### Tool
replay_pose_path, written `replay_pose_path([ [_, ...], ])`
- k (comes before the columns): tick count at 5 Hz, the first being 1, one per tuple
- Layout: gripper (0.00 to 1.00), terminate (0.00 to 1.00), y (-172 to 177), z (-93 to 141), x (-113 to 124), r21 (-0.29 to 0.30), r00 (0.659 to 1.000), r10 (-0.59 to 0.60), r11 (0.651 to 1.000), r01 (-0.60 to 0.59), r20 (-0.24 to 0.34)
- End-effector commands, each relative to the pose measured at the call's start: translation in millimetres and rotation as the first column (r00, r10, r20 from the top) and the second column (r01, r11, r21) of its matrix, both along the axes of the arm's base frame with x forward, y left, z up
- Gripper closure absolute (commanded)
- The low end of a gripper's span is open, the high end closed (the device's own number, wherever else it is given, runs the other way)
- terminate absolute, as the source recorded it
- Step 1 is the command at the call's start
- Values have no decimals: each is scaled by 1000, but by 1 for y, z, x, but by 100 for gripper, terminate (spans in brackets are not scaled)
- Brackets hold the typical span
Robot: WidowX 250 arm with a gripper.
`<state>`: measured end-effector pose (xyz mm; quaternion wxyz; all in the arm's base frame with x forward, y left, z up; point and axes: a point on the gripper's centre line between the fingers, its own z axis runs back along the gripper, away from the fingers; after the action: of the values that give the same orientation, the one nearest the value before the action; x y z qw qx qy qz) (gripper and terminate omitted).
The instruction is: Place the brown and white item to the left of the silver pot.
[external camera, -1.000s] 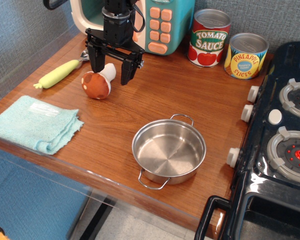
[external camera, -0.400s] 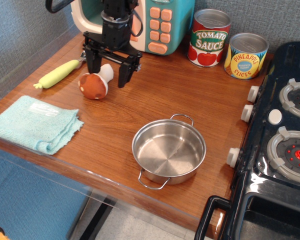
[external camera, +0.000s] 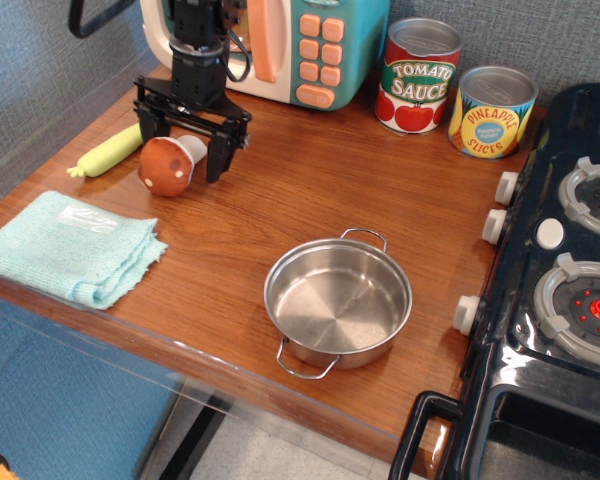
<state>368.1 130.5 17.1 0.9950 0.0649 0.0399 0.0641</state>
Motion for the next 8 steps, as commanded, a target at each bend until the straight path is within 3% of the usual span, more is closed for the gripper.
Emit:
replay_pose_path([
  [1,100,0,3,21,5,3,997,-15,1000,15,72],
  [3,100,0,-39,75,-12,-16,970,-120,992,126,211],
  [4,100,0,-60,74,-35,-53,962,-166,982,181,215],
  [6,100,0,-86,42,-76,-87,967,-228,967,238,113],
  [7,0,0,-91,28,-84,-114,969,-228,965,238,90],
  [8,0,0,-97,31,-83,-103,964,-252,960,260,89],
])
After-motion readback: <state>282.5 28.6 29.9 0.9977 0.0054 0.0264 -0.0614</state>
